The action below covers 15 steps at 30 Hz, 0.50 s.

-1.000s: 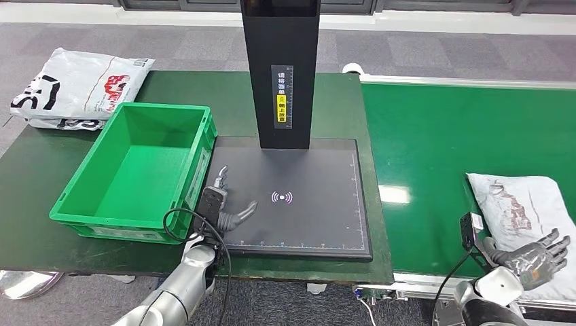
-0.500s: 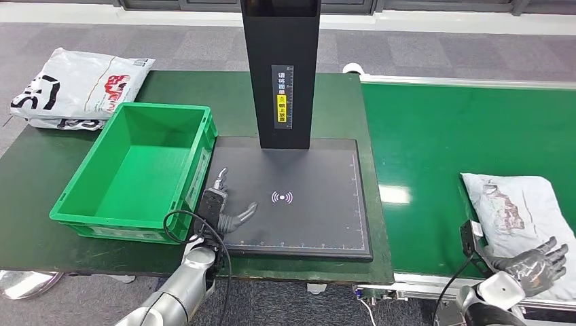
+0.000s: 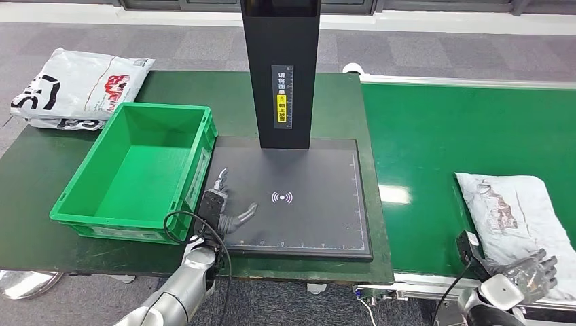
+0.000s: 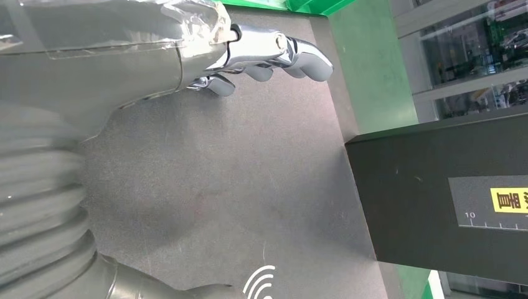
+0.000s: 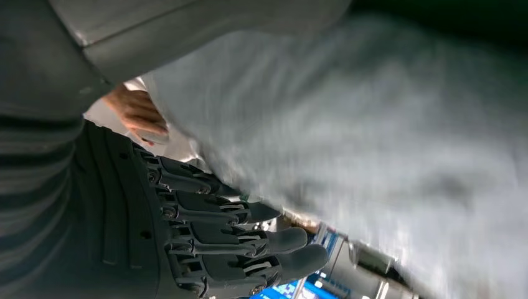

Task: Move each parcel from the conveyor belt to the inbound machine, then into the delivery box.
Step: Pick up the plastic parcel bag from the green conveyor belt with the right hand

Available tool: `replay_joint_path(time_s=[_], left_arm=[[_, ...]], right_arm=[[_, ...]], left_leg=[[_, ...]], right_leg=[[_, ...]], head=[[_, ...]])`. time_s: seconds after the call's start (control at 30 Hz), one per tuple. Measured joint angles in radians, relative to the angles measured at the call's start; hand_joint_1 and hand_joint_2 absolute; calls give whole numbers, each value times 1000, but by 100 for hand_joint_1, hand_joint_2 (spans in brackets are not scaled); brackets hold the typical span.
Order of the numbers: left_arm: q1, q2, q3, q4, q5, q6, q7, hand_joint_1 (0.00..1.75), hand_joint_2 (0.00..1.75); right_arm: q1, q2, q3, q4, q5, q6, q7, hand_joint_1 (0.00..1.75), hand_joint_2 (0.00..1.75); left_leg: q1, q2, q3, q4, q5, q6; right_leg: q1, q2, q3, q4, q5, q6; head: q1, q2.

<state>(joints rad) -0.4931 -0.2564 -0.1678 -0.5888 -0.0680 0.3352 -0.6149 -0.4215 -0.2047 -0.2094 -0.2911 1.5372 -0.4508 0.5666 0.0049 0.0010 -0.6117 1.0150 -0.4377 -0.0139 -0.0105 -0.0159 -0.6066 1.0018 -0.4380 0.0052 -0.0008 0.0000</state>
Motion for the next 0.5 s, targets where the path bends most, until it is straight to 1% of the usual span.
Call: replay_joint_path(time_s=[0.1,0.23,0.37,0.5], left_arm=[[0,0,0,1,0,-1,0,0,175],[0,0,0,2,-1,2,1,0,175],[1,0,0,2,-11,16,2,0,175],[3,0,0,-3,-13,17,10,0,175]], right_arm=[[-1,2,-5,2,4,47,4,0,175],[-3,6,-6,3,5,73,6,175,175],[-4,12,-12,5,-1,123,-1,175,175],[-10,18,-20,5,3,126,-11,175,175]], left_leg=[[0,0,0,0,0,0],[0,1,1,0,-1,1],[0,0,1,0,-1,2],[-1,0,1,0,0,2]], right_leg=[[0,0,0,0,0,0],[0,0,1,0,0,0],[0,0,2,0,0,1],[0,0,2,0,1,1]], head=[[0,0],[0,0],[0,0],[0,0]])
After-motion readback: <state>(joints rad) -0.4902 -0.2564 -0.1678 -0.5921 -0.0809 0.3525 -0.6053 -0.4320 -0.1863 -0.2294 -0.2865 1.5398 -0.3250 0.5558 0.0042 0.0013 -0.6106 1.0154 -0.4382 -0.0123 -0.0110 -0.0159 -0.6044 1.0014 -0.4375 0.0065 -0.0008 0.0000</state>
